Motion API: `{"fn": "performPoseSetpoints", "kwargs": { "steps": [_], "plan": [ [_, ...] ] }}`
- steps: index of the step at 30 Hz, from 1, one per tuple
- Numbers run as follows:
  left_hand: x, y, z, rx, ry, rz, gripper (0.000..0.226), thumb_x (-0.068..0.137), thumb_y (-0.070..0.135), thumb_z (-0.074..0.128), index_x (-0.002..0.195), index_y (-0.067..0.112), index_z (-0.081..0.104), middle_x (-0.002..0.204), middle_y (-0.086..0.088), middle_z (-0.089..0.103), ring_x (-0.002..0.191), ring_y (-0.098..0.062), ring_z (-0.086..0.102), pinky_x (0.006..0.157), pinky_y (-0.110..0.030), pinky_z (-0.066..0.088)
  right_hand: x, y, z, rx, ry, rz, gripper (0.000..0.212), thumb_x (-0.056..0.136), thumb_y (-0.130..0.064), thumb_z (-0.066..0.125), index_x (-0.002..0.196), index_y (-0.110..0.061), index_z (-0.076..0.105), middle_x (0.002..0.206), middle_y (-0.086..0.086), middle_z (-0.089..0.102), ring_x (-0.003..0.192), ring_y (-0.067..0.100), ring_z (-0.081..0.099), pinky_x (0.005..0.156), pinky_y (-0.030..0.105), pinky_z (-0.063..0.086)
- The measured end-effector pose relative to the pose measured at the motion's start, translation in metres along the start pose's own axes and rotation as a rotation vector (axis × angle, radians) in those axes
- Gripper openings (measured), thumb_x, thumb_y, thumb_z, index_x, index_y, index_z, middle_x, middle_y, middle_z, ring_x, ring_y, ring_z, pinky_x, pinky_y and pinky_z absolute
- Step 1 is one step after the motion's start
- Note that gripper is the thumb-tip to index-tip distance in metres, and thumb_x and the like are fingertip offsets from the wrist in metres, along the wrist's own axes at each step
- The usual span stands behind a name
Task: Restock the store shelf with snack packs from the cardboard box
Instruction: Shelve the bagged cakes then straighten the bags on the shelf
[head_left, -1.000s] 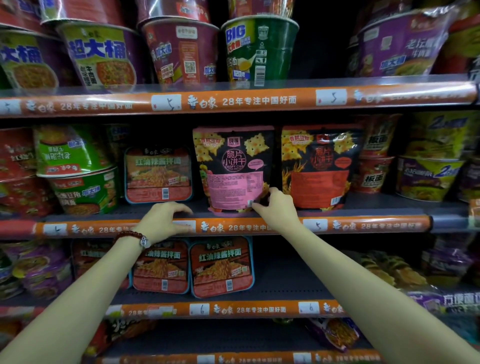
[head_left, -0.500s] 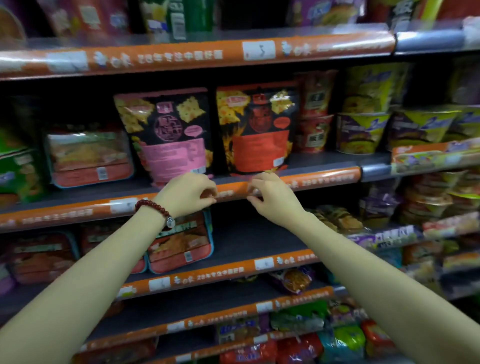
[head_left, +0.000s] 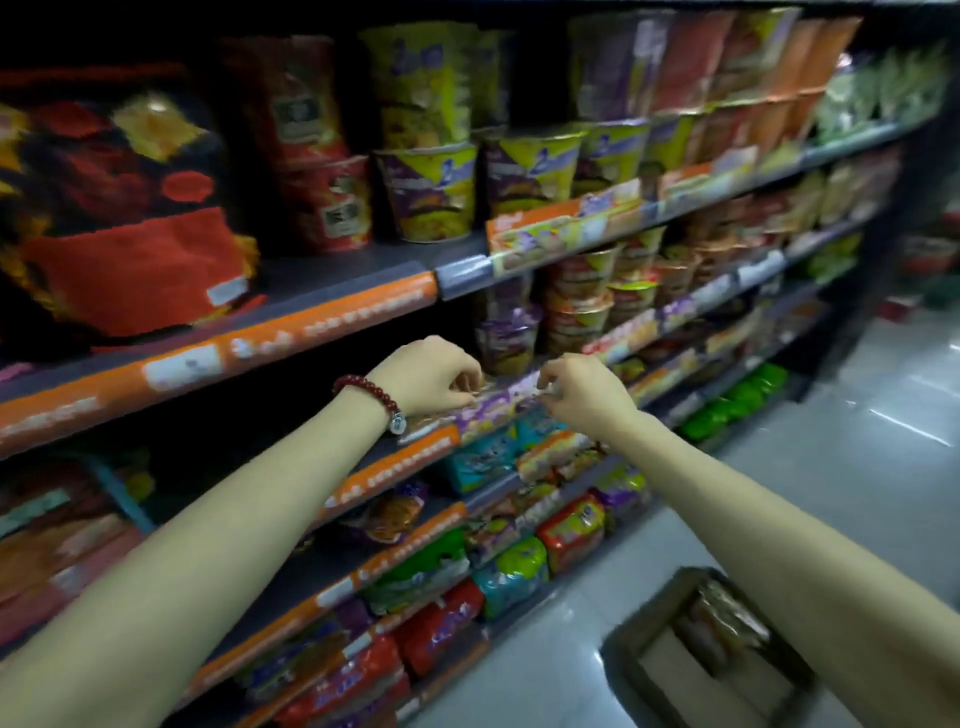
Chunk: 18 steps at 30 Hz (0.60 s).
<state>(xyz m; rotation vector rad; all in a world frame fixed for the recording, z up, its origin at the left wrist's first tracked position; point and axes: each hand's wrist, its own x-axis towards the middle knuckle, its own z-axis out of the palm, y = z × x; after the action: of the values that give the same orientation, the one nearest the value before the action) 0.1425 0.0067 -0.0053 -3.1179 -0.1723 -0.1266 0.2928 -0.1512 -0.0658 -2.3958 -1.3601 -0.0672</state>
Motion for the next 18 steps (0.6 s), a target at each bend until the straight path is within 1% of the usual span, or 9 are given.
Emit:
{"fn": "performPoseSetpoints", "kwargs": {
  "steps": [3, 4, 6, 8, 9, 12, 15, 18],
  "plan": [
    [0.057, 0.042, 0.019, -0.042, -0.055, 0.070, 0.017, 0.084, 0.029, 0.063, 0.095, 0.017, 0.069, 0.092, 0.001, 0.070, 0.086, -0.015, 0.065, 0.073, -0.032, 0.053, -0.013, 0.065, -0.007, -0.012, -0.011, 0.107, 0.016, 0.089, -0.018, 0.060, 0.103, -0.011, 0.064, 0.094, 0.006, 0.063, 0.092, 0.026, 0.061, 0.060, 0.031, 0.045],
    [0.075, 0.057, 0.026, -0.053, -0.076, 0.090, 0.017, 0.084, 0.028, 0.064, 0.095, 0.017, 0.070, 0.091, 0.001, 0.071, 0.085, -0.014, 0.065, 0.073, -0.032, 0.054, -0.019, 0.085, -0.010, -0.014, -0.024, 0.146, 0.014, 0.089, -0.019, 0.059, 0.101, -0.012, 0.064, 0.092, 0.006, 0.064, 0.090, 0.026, 0.061, 0.060, 0.031, 0.045],
    [0.109, 0.086, 0.043, -0.077, -0.131, 0.130, 0.017, 0.084, 0.029, 0.065, 0.094, 0.016, 0.070, 0.091, 0.002, 0.071, 0.084, -0.014, 0.066, 0.073, -0.032, 0.054, -0.031, 0.124, -0.014, -0.015, -0.058, 0.217, 0.003, 0.087, -0.018, 0.059, 0.086, -0.015, 0.059, 0.085, 0.004, 0.061, 0.086, 0.026, 0.061, 0.062, 0.033, 0.049],
    [0.141, 0.115, 0.061, -0.083, -0.189, 0.175, 0.018, 0.086, 0.028, 0.063, 0.095, 0.015, 0.070, 0.091, 0.003, 0.071, 0.084, -0.013, 0.066, 0.072, -0.027, 0.052, -0.046, 0.163, -0.017, -0.023, -0.100, 0.288, 0.006, 0.085, -0.015, 0.061, 0.081, -0.015, 0.057, 0.083, 0.003, 0.062, 0.085, 0.026, 0.062, 0.066, 0.037, 0.054],
    [0.155, 0.129, 0.070, -0.090, -0.213, 0.199, 0.018, 0.086, 0.028, 0.063, 0.096, 0.015, 0.070, 0.092, 0.003, 0.071, 0.085, -0.012, 0.066, 0.071, -0.026, 0.052, -0.055, 0.182, -0.017, -0.020, -0.122, 0.323, 0.003, 0.085, -0.013, 0.061, 0.082, -0.013, 0.059, 0.083, 0.004, 0.062, 0.085, 0.026, 0.062, 0.067, 0.038, 0.055],
    [0.194, 0.170, 0.102, -0.116, -0.275, 0.267, 0.016, 0.084, 0.026, 0.063, 0.095, 0.017, 0.071, 0.092, 0.002, 0.072, 0.085, -0.014, 0.066, 0.074, -0.032, 0.055, -0.087, 0.236, -0.016, -0.005, -0.178, 0.433, 0.003, 0.083, -0.010, 0.060, 0.084, -0.012, 0.062, 0.087, 0.006, 0.065, 0.087, 0.028, 0.062, 0.071, 0.041, 0.056],
    [0.226, 0.211, 0.133, -0.133, -0.363, 0.348, 0.014, 0.081, 0.027, 0.064, 0.090, 0.019, 0.070, 0.088, 0.001, 0.072, 0.082, -0.017, 0.067, 0.072, -0.034, 0.056, -0.121, 0.286, -0.009, 0.004, -0.223, 0.560, 0.010, 0.085, -0.015, 0.061, 0.094, -0.012, 0.066, 0.098, 0.008, 0.067, 0.094, 0.029, 0.061, 0.077, 0.042, 0.055],
    [0.256, 0.249, 0.166, -0.140, -0.453, 0.437, 0.018, 0.082, 0.030, 0.064, 0.096, 0.020, 0.070, 0.092, 0.001, 0.071, 0.085, -0.016, 0.066, 0.073, -0.033, 0.055, -0.155, 0.325, 0.003, 0.030, -0.252, 0.695, 0.013, 0.087, -0.021, 0.061, 0.098, -0.015, 0.066, 0.103, 0.007, 0.066, 0.097, 0.026, 0.060, 0.077, 0.039, 0.054]
  ]
}}
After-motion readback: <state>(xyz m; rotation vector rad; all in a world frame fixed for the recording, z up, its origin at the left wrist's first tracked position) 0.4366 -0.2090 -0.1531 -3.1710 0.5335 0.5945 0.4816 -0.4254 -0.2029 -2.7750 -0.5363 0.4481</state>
